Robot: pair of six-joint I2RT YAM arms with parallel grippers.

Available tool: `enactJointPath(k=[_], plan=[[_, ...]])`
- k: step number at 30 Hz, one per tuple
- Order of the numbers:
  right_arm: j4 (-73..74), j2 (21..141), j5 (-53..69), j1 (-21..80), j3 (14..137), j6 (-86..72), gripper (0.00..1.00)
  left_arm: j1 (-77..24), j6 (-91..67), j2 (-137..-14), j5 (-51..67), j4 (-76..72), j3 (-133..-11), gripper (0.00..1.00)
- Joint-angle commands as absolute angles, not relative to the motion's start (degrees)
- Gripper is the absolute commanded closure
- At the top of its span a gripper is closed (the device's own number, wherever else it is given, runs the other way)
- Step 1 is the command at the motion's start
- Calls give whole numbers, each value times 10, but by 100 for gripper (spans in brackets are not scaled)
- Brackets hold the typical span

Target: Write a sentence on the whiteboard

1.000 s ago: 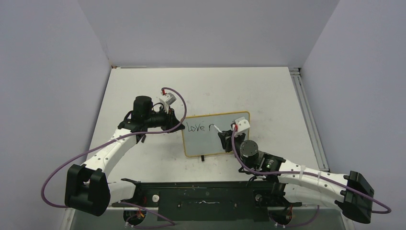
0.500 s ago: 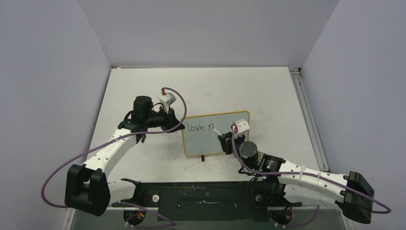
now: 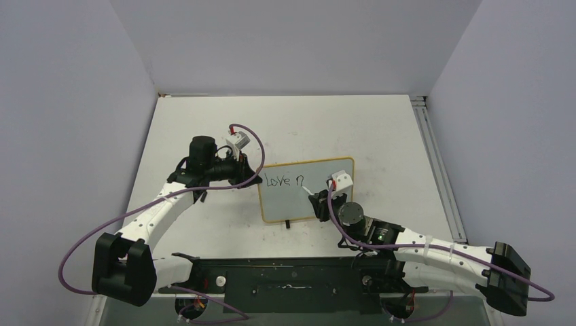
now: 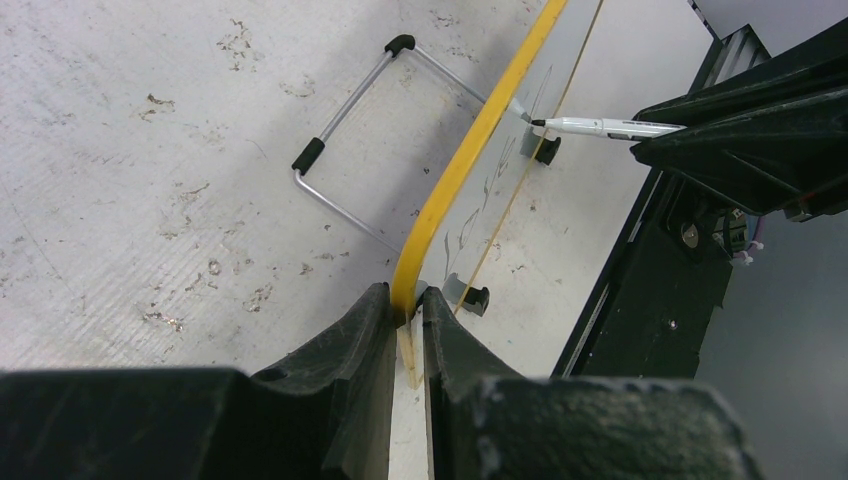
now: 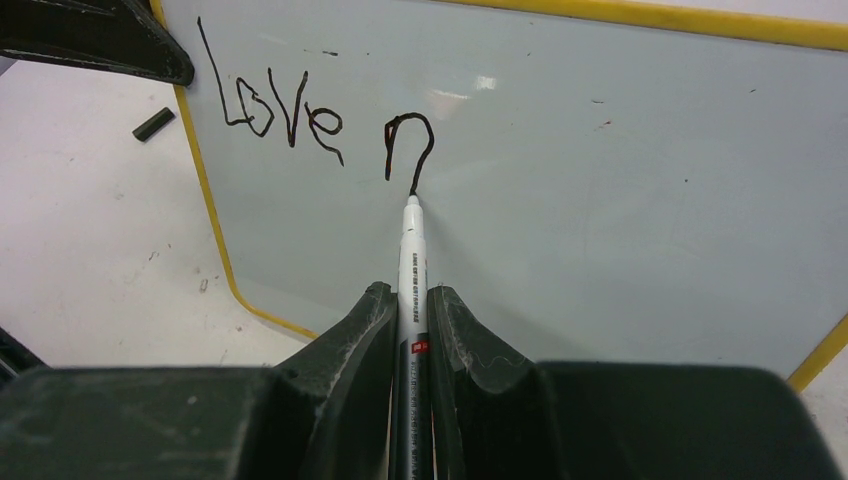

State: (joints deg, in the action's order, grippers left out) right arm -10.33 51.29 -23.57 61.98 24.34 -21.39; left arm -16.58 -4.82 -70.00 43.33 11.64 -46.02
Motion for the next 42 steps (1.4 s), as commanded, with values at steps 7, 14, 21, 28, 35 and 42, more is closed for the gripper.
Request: enactJointPath(k=[7,14,21,28,35,42], plan=[[-159,515,-273,620,253,-176,95,-169,-36,-699,426,129,-478,100],[-176,520,-293,619,258,-158,95,-169,-36,-700,426,130,-478,100],[-174,520,-316,619,256,-161,95,-169,-36,-701,426,130,-479,100],[-152,507,-324,618,248,-174,95,-169,-36,-701,426,130,-479,100],[-130,500,-324,619,240,-191,95,-169,-35,-701,426,130,-479,100],[-108,502,-308,620,233,-209,95,-169,-35,-699,424,130,-479,100]])
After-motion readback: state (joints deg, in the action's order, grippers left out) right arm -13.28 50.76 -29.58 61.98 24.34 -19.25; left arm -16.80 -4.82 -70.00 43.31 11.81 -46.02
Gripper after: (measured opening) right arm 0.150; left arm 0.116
